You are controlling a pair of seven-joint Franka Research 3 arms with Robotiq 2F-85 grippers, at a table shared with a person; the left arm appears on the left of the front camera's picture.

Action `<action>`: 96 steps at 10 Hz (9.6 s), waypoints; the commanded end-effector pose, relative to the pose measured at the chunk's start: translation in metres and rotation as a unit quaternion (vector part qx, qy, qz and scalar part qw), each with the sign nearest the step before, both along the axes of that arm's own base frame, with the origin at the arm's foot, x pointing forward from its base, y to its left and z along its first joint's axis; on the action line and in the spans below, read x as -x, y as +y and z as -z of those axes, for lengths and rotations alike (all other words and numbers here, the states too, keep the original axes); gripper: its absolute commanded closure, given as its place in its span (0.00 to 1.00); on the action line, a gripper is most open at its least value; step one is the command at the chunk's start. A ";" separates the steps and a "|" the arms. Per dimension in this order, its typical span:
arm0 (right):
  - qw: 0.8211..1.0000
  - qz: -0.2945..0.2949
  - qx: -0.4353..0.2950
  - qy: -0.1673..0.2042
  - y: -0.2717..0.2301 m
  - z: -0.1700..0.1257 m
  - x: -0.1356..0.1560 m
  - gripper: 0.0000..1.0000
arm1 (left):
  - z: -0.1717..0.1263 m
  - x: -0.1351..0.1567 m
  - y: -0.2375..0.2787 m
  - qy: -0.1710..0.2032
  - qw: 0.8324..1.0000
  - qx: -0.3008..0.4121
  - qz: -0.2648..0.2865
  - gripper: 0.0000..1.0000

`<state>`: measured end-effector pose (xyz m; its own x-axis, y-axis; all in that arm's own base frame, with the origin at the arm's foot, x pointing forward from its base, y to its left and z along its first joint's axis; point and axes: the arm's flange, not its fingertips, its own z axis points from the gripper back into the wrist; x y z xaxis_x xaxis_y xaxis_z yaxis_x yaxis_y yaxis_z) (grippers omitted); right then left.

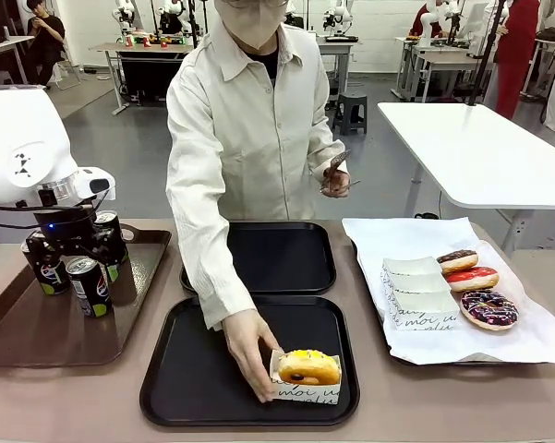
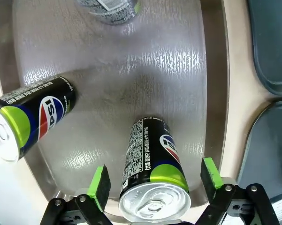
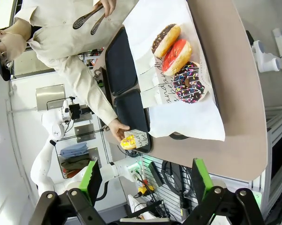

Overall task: Set up donuts and drinks on trays.
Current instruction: Pick up one Pepsi coke and place it on the Flat Tray, then pick up one Pepsi coke from the Handle tray and place it on the Flat Tray without a Pepsi coke.

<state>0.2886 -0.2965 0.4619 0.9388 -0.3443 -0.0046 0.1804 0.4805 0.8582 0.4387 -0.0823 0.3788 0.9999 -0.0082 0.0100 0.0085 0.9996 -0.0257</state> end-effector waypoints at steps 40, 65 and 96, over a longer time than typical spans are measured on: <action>1.000 0.000 -0.010 -0.009 -0.002 -0.001 -0.001 0.00 | -0.118 0.093 -0.212 -0.073 0.984 -0.030 0.157 0.42; 1.000 0.000 -0.010 -0.009 -0.002 -0.001 -0.001 0.00 | -0.075 0.104 -0.237 -0.016 0.978 -0.073 0.195 0.00; 1.000 0.000 -0.010 -0.009 -0.002 -0.001 -0.001 0.00 | -0.059 -0.070 0.125 -0.049 0.999 -0.016 -0.012 0.00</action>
